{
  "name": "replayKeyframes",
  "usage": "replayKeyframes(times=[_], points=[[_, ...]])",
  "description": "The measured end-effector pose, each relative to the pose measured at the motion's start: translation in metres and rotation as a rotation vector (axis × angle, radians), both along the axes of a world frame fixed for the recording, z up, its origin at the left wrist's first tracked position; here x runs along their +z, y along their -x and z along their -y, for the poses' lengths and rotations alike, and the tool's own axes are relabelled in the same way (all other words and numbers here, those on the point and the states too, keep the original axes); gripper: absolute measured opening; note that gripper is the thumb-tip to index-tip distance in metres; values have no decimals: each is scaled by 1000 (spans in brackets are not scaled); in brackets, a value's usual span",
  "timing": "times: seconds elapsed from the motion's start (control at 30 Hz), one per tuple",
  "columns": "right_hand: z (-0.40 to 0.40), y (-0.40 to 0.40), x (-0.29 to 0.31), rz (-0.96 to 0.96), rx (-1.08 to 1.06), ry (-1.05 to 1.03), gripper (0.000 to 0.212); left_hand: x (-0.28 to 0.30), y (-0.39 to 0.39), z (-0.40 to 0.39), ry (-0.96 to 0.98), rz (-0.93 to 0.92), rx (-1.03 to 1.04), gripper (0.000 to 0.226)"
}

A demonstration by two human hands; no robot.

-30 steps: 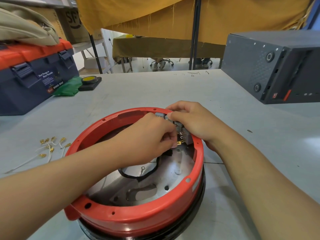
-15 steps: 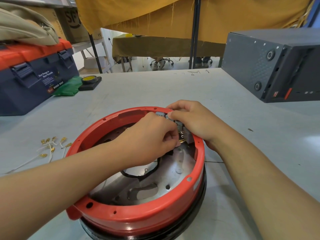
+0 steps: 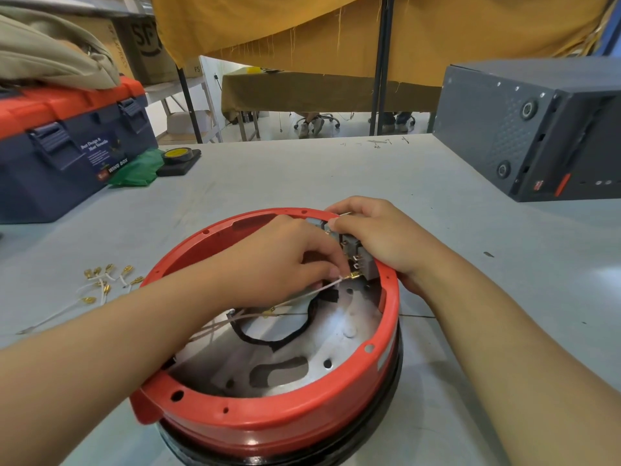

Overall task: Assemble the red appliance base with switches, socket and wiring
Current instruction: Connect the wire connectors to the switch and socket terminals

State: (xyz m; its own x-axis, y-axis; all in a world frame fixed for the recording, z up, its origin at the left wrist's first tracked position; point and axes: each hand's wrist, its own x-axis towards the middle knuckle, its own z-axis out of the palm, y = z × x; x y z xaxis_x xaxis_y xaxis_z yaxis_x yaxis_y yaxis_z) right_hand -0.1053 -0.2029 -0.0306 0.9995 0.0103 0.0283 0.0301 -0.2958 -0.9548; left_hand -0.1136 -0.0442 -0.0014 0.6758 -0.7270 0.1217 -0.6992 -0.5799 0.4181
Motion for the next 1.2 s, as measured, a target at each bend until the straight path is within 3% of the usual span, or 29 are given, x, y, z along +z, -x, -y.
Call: replayKeyframes(times=[0.3, 1.2], points=[[0, -1, -1, 2, 13, -18, 19, -2, 2, 3, -56, 190, -87, 12], [-1, -2, -5, -30, 18, -112, 20, -14, -3, 3, -82, 287, -133, 11]])
